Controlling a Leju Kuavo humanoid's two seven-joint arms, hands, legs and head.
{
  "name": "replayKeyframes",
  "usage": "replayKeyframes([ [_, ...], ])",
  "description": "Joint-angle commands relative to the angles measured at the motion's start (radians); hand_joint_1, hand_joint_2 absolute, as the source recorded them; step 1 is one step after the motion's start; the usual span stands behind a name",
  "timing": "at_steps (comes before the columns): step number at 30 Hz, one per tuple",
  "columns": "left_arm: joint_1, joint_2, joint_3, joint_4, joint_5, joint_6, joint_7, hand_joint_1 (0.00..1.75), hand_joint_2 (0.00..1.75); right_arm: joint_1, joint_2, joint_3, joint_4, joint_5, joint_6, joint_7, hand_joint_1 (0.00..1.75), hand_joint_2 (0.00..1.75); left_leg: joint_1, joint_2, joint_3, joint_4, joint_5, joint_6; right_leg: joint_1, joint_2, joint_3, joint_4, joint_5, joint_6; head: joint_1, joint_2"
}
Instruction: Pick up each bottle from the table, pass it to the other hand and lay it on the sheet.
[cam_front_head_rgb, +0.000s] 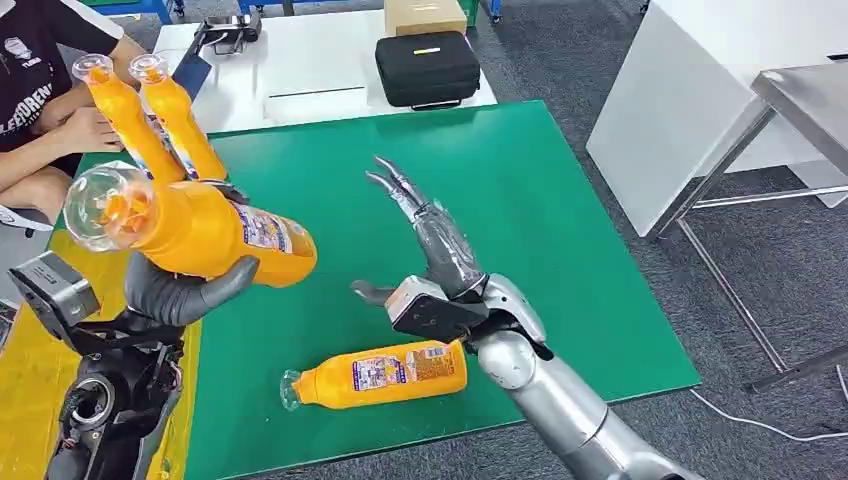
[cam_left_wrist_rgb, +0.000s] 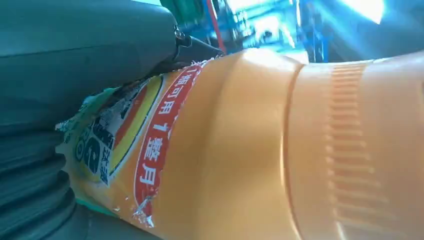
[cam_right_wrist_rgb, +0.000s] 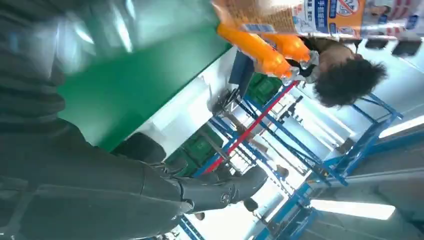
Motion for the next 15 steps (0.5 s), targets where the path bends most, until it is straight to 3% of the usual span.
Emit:
replayKeyframes([
  [1,-0.016,0.011,0.044,0.062,-0.867,0.422,0.068,1.75,1.75,0.03,-0.057,-0.069,-0.117,0.097,-0.022,0.061,0.0,1.75,0.0,-0.002,0.005,0.0,-0.002,-0.001,0.0,0.002,0.006,-0.001,-0.002,-0.002,0.0,0.0],
  [3,-0.018,0.01,0.051,0.075,-1.083,0.461,0.131,1.75,1.75,0.033,-0.061,-0.075,-0.133,0.116,-0.012,0.073,0.0,1.75,0.0,-0.001,0.003,0.0,-0.001,-0.001,-0.001,0.001,0.004,0.0,-0.002,-0.001,0.0,0.0],
  [4,-0.021,0.037,0.076,0.104,-1.417,0.464,0.239,1.75,1.75,0.028,-0.069,-0.073,-0.144,0.161,0.025,0.098,0.0,1.75,0.0,0.0,0.002,0.0,-0.001,-0.001,0.0,0.002,0.002,0.0,-0.001,-0.001,0.0,0.0],
  [6,-0.045,0.099,0.054,0.191,-1.585,0.347,0.266,1.75,1.75,0.029,-0.087,-0.068,-0.159,0.208,0.065,0.117,0.0,1.75,-0.001,0.0,0.004,-0.001,-0.001,-0.001,-0.001,0.003,0.004,0.0,-0.002,-0.002,0.0,0.0],
  [9,-0.045,0.099,0.054,0.191,-1.585,0.347,0.266,1.75,1.75,0.029,-0.087,-0.068,-0.159,0.208,0.065,0.117,0.0,1.75,-0.001,0.0,0.005,-0.001,-0.001,-0.001,-0.001,0.003,0.004,0.0,-0.002,-0.002,0.0,0.0],
  [11,-0.057,0.115,0.039,0.232,-1.621,0.254,0.268,1.75,1.75,0.033,-0.099,-0.066,-0.164,0.225,0.085,0.124,0.0,1.75,-0.001,0.0,0.006,-0.001,-0.001,-0.001,-0.001,0.003,0.006,-0.001,-0.002,-0.002,0.0,0.0],
  [12,-0.114,0.178,-0.071,0.348,-1.655,0.102,0.336,1.75,1.75,0.061,-0.106,-0.068,-0.166,0.237,0.11,0.115,0.0,1.75,0.0,-0.002,0.007,-0.002,-0.001,-0.002,-0.001,0.001,0.007,-0.001,-0.002,-0.002,0.0,0.0],
  [15,-0.132,0.182,-0.1,0.39,-1.655,-0.004,0.337,1.75,1.75,0.074,-0.111,-0.062,-0.167,0.256,0.132,0.123,0.0,1.75,0.001,-0.001,0.004,-0.001,-0.001,-0.001,0.0,0.002,0.003,-0.001,-0.002,-0.002,0.0,0.0],
])
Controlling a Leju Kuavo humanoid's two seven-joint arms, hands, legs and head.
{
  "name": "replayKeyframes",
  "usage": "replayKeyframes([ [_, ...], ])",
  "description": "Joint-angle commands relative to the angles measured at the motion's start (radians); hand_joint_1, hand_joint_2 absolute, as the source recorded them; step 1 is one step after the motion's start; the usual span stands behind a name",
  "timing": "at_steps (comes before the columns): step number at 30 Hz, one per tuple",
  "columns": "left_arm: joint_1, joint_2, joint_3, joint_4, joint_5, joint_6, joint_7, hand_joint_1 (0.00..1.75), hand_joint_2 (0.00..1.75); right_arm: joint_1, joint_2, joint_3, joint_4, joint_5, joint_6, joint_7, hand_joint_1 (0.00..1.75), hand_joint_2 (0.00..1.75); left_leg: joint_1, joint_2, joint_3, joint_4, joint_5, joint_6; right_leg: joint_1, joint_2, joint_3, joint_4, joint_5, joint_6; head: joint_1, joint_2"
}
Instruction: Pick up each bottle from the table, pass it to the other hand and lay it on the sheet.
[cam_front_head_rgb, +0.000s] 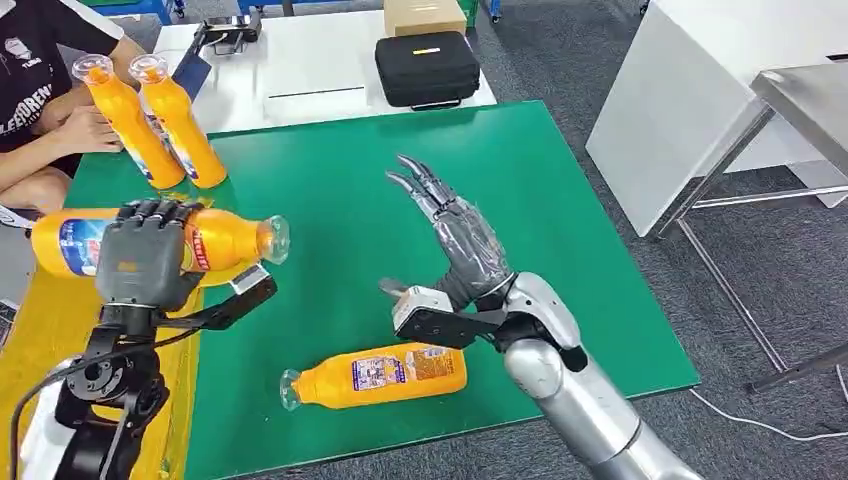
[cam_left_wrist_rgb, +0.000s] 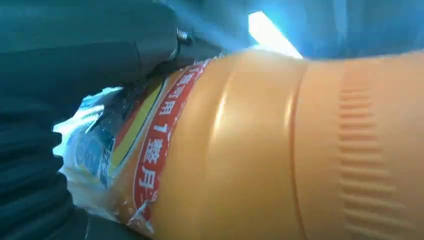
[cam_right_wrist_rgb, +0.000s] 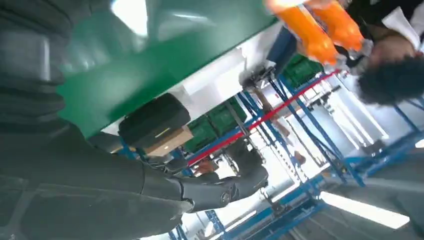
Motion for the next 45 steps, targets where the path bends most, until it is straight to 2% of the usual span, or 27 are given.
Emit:
replayKeyframes([
  [1,-0.119,0.068,-0.114,0.268,-0.003,-0.139,0.006,1.75,1.75,0.026,-0.048,0.007,-0.015,0.028,0.039,0.015,0.0,1.75,0.0,-0.003,0.003,-0.001,0.0,-0.001,-0.001,0.0,0.004,-0.001,-0.002,-0.001,0.0,0.0],
  [5,-0.136,0.056,-0.123,0.332,-0.003,-0.169,-0.02,1.75,1.75,0.032,-0.053,0.002,-0.014,0.043,0.053,0.025,0.0,1.75,0.0,-0.002,0.005,-0.001,-0.002,-0.001,-0.001,0.001,0.007,-0.001,-0.003,-0.002,0.0,0.0],
  [7,-0.147,0.053,-0.128,0.384,-0.003,-0.202,-0.019,1.75,1.75,0.029,-0.06,0.001,-0.009,0.049,0.066,0.028,0.0,1.75,0.0,-0.001,0.001,-0.001,0.0,0.0,-0.001,0.0,0.002,-0.001,-0.001,-0.001,0.0,0.0],
  [8,-0.156,0.048,-0.129,0.426,-0.003,-0.209,-0.013,1.75,1.75,0.026,-0.062,0.003,-0.007,0.05,0.077,0.028,0.0,1.75,-0.001,-0.002,0.005,-0.001,-0.002,-0.001,-0.001,0.002,0.007,-0.001,-0.002,-0.002,0.0,0.0],
  [13,-0.188,0.011,-0.091,0.598,0.009,-0.17,-0.041,1.75,1.75,0.013,-0.065,0.024,0.006,0.056,0.121,0.043,0.0,1.75,-0.001,-0.001,0.003,-0.002,0.0,-0.001,-0.001,0.001,0.003,-0.001,-0.001,-0.001,0.0,0.0],
  [14,-0.191,0.006,-0.086,0.61,0.008,-0.165,-0.038,0.98,1.75,0.012,-0.066,0.027,0.006,0.058,0.129,0.048,0.0,1.75,-0.001,-0.002,0.005,-0.002,-0.001,-0.001,-0.001,0.002,0.005,-0.001,-0.002,-0.002,0.0,0.0],
  [15,-0.191,0.006,-0.086,0.61,0.008,-0.165,-0.038,0.98,1.75,0.012,-0.066,0.027,0.006,0.058,0.129,0.048,0.0,1.75,0.0,-0.001,0.004,-0.001,-0.001,-0.001,-0.001,0.002,0.005,-0.001,-0.002,-0.002,0.0,0.0],
  [16,-0.193,-0.001,-0.085,0.625,0.007,-0.166,-0.035,0.26,1.75,0.009,-0.069,0.038,0.009,0.061,0.149,0.051,0.0,1.75,-0.001,-0.001,0.002,-0.001,0.0,-0.001,-0.001,0.001,0.003,-0.001,-0.001,-0.001,0.0,0.0],
  [17,-0.192,-0.001,-0.081,0.631,0.009,-0.167,-0.035,0.05,1.75,0.005,-0.07,0.044,0.011,0.062,0.161,0.05,0.0,1.75,0.0,-0.001,0.004,-0.001,-0.001,-0.001,-0.001,0.002,0.006,-0.001,-0.002,-0.002,0.0,0.0],
  [18,-0.191,-0.004,-0.072,0.647,0.014,-0.17,-0.031,0.0,1.75,-0.005,-0.072,0.053,0.021,0.065,0.185,0.053,0.0,1.75,0.0,-0.001,0.003,-0.001,-0.001,-0.001,-0.001,0.002,0.004,-0.001,-0.002,-0.001,0.0,0.0],
  [23,-0.191,-0.014,-0.054,0.701,0.025,-0.177,-0.027,0.0,1.75,-0.039,-0.093,0.087,0.043,0.093,0.262,0.068,0.0,1.75,-0.001,0.001,0.005,-0.001,-0.002,-0.001,-0.001,0.005,0.005,-0.001,-0.002,-0.002,0.0,0.0],
  [24,-0.189,-0.015,-0.055,0.702,0.025,-0.177,-0.027,0.0,1.75,-0.038,-0.093,0.087,0.043,0.093,0.262,0.068,0.0,1.75,-0.001,0.001,0.009,-0.001,-0.003,-0.002,-0.001,0.007,0.01,-0.002,-0.003,-0.002,0.0,0.0],
  [27,-0.189,-0.015,-0.055,0.702,0.025,-0.177,-0.027,0.0,1.75,-0.038,-0.093,0.087,0.043,0.093,0.262,0.068,0.0,1.75,0.0,0.0,0.001,-0.001,-0.001,-0.001,0.0,0.002,0.002,-0.001,-0.001,-0.001,0.0,0.0],
  [34,-0.191,-0.017,-0.055,0.703,0.025,-0.177,-0.027,0.0,1.75,-0.036,-0.093,0.086,0.042,0.093,0.262,0.068,0.0,1.75,0.0,0.0,0.002,-0.001,-0.001,-0.001,-0.001,0.003,0.003,-0.001,-0.001,-0.001,0.0,0.0],
  [39,-0.202,-0.038,-0.035,0.747,0.044,-0.165,-0.027,0.0,1.75,-0.052,-0.125,0.146,0.051,0.147,0.349,0.066,0.0,1.75,-0.001,0.0,0.006,-0.002,-0.002,-0.001,-0.001,0.004,0.007,-0.001,-0.002,-0.002,0.0,0.0],
  [41,-0.192,-0.06,0.007,0.729,0.126,-0.11,-0.075,0.0,1.75,-0.05,-0.135,0.156,0.051,0.166,0.358,0.067,0.0,1.75,-0.001,0.0,0.003,-0.001,-0.001,-0.001,-0.001,0.003,0.004,-0.001,-0.001,-0.001,0.0,0.0],
  [42,-0.179,-0.072,0.031,0.692,0.18,-0.066,-0.101,0.0,1.75,-0.039,-0.142,0.155,0.044,0.178,0.36,0.067,0.0,1.75,-0.001,0.0,0.009,-0.002,-0.003,-0.002,-0.001,0.006,0.01,-0.002,-0.003,-0.002,0.0,0.0],
  [43,-0.153,-0.101,0.087,0.624,0.333,-0.039,-0.177,0.0,1.75,-0.025,-0.153,0.153,0.03,0.197,0.364,0.068,0.0,1.75,0.0,0.0,0.003,-0.001,-0.002,-0.001,-0.001,0.003,0.005,-0.001,-0.001,-0.001,0.0,0.0],
  [45,-0.11,-0.131,0.144,0.472,0.608,-0.007,-0.243,0.0,1.75,-0.002,-0.173,0.152,0.009,0.226,0.38,0.061,0.0,1.75,0.0,-0.002,0.004,-0.001,-0.002,-0.001,-0.001,0.002,0.006,-0.001,-0.002,-0.001,0.0,0.0],
])
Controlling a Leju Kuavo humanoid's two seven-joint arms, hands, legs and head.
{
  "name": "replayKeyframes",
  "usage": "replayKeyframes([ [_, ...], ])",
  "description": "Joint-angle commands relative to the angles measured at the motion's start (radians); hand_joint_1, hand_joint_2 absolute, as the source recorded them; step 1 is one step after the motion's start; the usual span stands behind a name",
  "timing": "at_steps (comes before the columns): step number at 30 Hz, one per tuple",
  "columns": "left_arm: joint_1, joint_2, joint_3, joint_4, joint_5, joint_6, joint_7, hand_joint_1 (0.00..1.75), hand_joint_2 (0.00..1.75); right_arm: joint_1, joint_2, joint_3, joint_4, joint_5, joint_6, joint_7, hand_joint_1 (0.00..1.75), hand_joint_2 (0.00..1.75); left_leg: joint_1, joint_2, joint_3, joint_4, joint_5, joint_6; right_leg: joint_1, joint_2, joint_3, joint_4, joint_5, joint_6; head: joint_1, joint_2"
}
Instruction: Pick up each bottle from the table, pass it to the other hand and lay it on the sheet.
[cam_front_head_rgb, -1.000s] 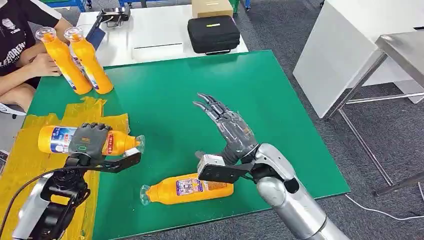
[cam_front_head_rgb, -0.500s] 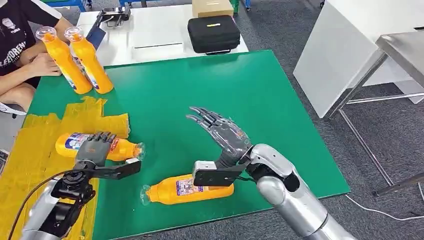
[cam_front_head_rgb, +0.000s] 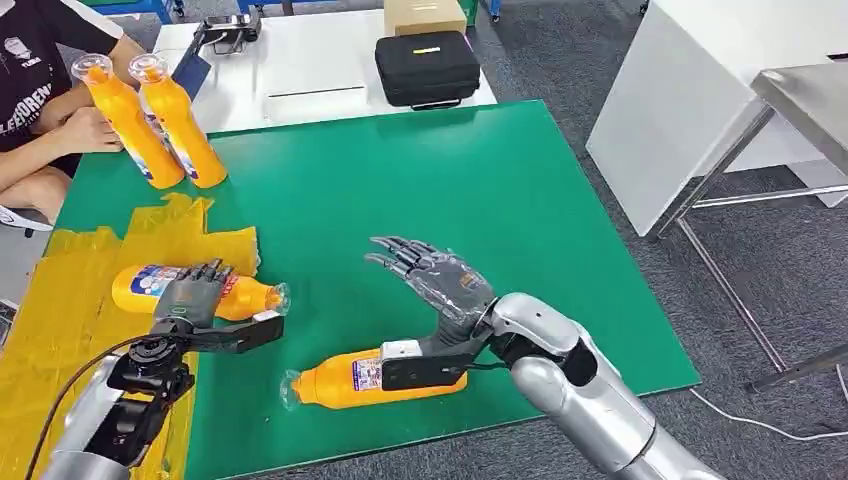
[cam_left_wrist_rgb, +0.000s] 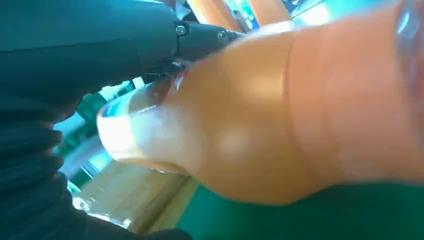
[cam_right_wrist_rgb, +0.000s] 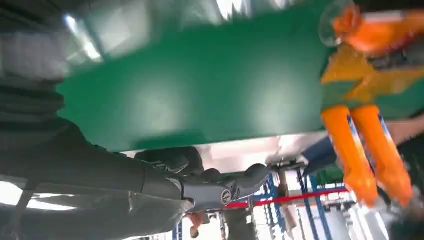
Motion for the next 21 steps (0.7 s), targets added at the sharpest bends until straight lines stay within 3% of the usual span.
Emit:
replayKeyframes([
  [1,0.077,-0.127,0.199,-0.255,0.648,0.135,-0.22,0.0,1.75,-0.001,-0.086,0.078,0.012,0.084,0.053,-0.016,0.0,1.75,0.0,-0.001,0.003,0.0,-0.002,0.0,0.0,0.002,0.004,-0.001,-0.002,-0.001,0.0,0.0],
  [4,0.142,-0.111,0.22,-0.47,1.035,0.029,-0.332,0.0,1.75,-0.023,-0.09,0.134,0.046,0.121,0.092,-0.04,0.0,1.75,0.0,0.001,0.001,0.001,-0.002,0.0,0.0,0.003,0.002,-0.001,-0.002,-0.001,0.0,0.0],
  [6,0.164,-0.099,0.22,-0.544,1.134,-0.009,-0.359,0.0,1.75,-0.036,-0.089,0.171,0.069,0.141,0.11,-0.043,0.0,1.75,0.0,0.003,0.001,0.0,-0.002,0.0,0.0,0.005,0.001,-0.001,-0.001,-0.001,0.0,0.0],
  [9,0.167,-0.093,0.207,-0.578,1.162,-0.023,-0.369,0.0,1.75,-0.043,-0.1,0.209,0.089,0.154,0.131,-0.05,0.0,1.75,0.0,0.005,0.009,0.0,-0.006,-0.002,0.0,0.01,0.008,-0.001,-0.004,-0.003,0.0,0.0],
  [11,0.164,-0.091,0.195,-0.572,1.158,-0.015,-0.367,0.0,1.75,-0.053,-0.099,0.235,0.114,0.17,0.139,-0.046,0.0,1.75,0.0,0.001,0.004,-0.001,-0.002,-0.001,0.0,0.005,0.004,-0.001,-0.002,-0.002,0.0,0.0],
  [21,0.162,-0.11,0.176,-0.577,1.163,-0.004,-0.366,0.0,1.75,-0.07,-0.066,0.278,0.202,0.173,0.153,-0.036,0.0,1.75,0.001,0.001,0.003,-0.001,-0.002,-0.001,0.0,0.003,0.004,-0.001,-0.001,-0.001,0.0,0.0],
])
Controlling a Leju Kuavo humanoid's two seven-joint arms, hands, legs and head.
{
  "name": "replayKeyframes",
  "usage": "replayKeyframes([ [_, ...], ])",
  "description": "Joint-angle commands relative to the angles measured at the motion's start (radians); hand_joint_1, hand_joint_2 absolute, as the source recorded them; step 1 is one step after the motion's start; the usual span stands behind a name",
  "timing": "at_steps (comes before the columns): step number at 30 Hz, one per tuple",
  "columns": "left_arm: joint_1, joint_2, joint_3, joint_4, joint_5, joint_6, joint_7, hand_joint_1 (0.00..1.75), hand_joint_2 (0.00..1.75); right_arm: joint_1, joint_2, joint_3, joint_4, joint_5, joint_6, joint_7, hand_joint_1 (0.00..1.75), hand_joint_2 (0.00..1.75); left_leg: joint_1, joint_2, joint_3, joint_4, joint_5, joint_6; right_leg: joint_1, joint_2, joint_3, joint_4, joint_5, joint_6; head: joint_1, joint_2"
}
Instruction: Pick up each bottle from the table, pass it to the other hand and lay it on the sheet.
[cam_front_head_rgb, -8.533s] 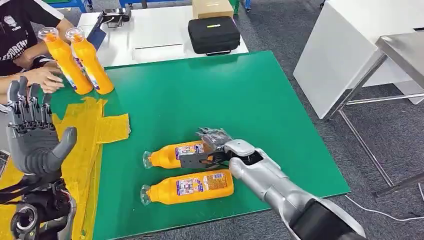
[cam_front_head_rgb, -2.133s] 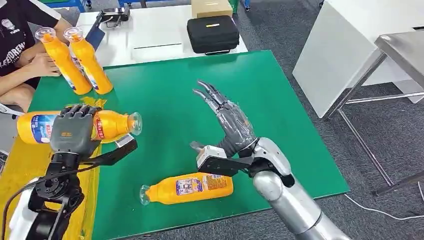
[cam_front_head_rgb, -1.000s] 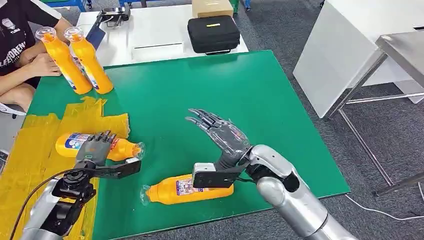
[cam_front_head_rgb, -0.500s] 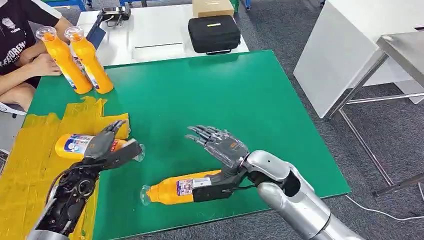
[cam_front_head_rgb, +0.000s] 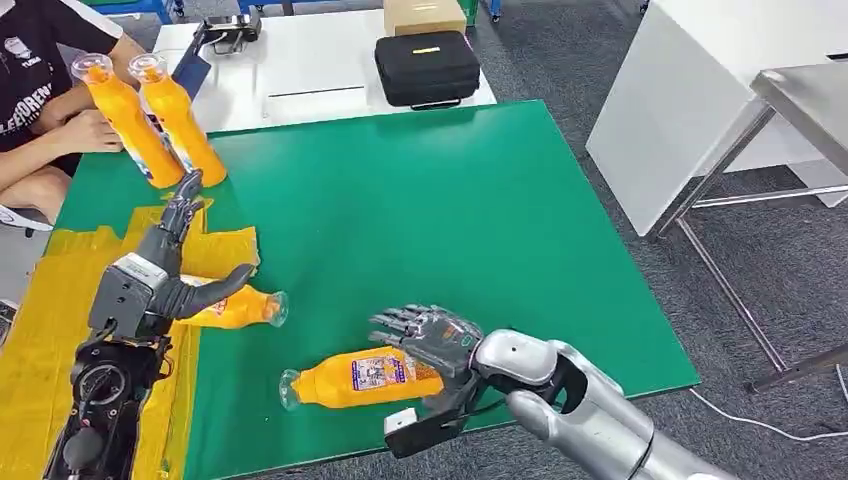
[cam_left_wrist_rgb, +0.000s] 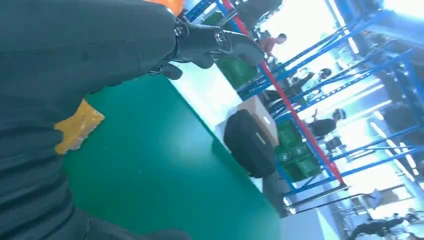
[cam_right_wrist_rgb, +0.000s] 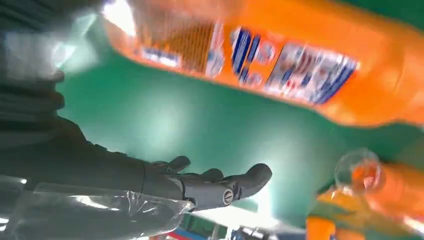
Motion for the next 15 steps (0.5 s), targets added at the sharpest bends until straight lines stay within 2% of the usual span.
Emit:
replayKeyframes([
  [1,-0.013,-0.02,-0.008,-0.009,0.002,0.003,0.004,0.0,1.75,-0.06,0.014,0.089,0.127,-0.001,0.01,0.005,0.0,1.75,0.0,0.001,0.003,-0.001,-0.001,-0.001,-0.001,0.003,0.004,-0.001,-0.001,-0.001,0.0,0.0],
  [4,-0.009,-0.022,-0.009,-0.02,0.023,0.001,0.003,0.0,1.75,-0.056,0.037,0.088,0.168,0.015,0.007,0.055,0.0,1.75,-0.001,0.002,0.01,-0.001,-0.004,-0.001,-0.001,0.007,0.01,-0.002,-0.003,-0.002,0.0,0.0],
  [8,0.003,-0.032,-0.015,-0.042,0.027,-0.001,0.01,0.0,1.75,-0.045,0.095,0.08,0.282,0.034,-0.021,0.113,0.0,1.75,0.0,0.001,0.006,-0.002,-0.002,-0.001,0.0,0.004,0.006,-0.002,-0.001,-0.002,0.0,0.0],
  [9,0.003,-0.033,-0.017,-0.043,0.027,-0.001,0.011,0.0,1.75,-0.044,0.102,0.077,0.296,0.033,-0.025,0.12,0.0,1.75,0.0,0.002,0.009,-0.002,-0.002,-0.002,-0.001,0.006,0.009,-0.003,-0.002,-0.002,0.0,0.0],
  [10,0.003,-0.033,-0.018,-0.045,0.026,-0.002,0.013,0.0,1.75,-0.045,0.108,0.077,0.309,0.034,-0.029,0.123,0.0,1.75,0.0,0.002,0.005,-0.002,-0.001,-0.001,0.0,0.004,0.005,-0.002,0.0,-0.002,0.0,0.0],
  [11,0.003,-0.033,-0.018,-0.045,0.026,-0.002,0.013,0.0,1.75,-0.045,0.108,0.077,0.309,0.034,-0.029,0.123,0.0,1.75,0.0,0.002,0.01,-0.002,-0.003,-0.002,0.0,0.007,0.01,-0.003,-0.002,-0.003,0.0,0.0],
  [13,0.003,-0.033,-0.018,-0.045,0.026,-0.002,0.013,0.0,1.75,-0.045,0.108,0.077,0.309,0.034,-0.029,0.123,0.0,1.75,0.0,0.001,0.003,-0.001,-0.001,-0.001,0.0,0.003,0.003,-0.002,0.0,-0.001,0.0,0.0],
  [15,0.0,-0.034,-0.019,-0.043,0.026,-0.003,0.015,0.0,1.75,-0.043,0.113,0.071,0.317,0.032,-0.031,0.131,0.0,1.75,0.0,0.0,0.004,-0.001,-0.001,-0.001,-0.001,0.003,0.003,-0.001,-0.001,-0.001,0.0,0.0],
])
